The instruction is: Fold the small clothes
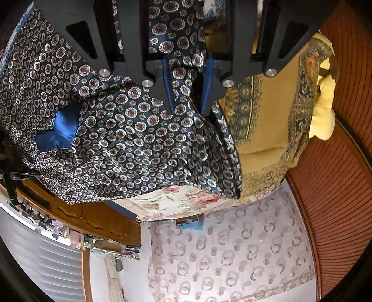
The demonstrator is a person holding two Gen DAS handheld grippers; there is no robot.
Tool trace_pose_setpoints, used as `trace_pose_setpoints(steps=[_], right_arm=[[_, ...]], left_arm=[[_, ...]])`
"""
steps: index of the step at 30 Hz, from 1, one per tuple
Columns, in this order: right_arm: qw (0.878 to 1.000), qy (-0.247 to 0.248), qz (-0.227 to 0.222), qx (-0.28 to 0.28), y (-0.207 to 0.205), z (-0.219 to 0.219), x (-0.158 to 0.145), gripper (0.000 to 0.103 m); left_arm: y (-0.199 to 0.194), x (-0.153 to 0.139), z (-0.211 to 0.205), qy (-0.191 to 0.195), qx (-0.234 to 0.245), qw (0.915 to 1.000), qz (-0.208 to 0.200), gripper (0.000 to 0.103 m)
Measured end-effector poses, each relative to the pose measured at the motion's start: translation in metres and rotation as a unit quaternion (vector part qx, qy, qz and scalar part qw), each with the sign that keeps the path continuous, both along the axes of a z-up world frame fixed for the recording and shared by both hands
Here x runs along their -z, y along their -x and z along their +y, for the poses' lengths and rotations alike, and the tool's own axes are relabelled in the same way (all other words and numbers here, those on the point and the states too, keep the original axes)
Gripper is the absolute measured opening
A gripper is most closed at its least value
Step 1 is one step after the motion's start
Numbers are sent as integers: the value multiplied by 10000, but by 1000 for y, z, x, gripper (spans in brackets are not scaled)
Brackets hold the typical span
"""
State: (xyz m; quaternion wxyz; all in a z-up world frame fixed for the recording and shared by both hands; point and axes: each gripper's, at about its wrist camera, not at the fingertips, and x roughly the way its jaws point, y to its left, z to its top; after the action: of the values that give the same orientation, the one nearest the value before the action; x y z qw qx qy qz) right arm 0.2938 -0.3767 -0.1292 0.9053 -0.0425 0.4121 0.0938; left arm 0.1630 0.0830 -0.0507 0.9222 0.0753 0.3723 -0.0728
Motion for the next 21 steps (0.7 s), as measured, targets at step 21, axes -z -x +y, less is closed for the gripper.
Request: trace_pose_setpoints(steps=[21], right_arm=[[9964,-205,-787,-228,24,-3,-54,1]], left_arm=[[24,-20,20,414,-330,9979,-369,0]])
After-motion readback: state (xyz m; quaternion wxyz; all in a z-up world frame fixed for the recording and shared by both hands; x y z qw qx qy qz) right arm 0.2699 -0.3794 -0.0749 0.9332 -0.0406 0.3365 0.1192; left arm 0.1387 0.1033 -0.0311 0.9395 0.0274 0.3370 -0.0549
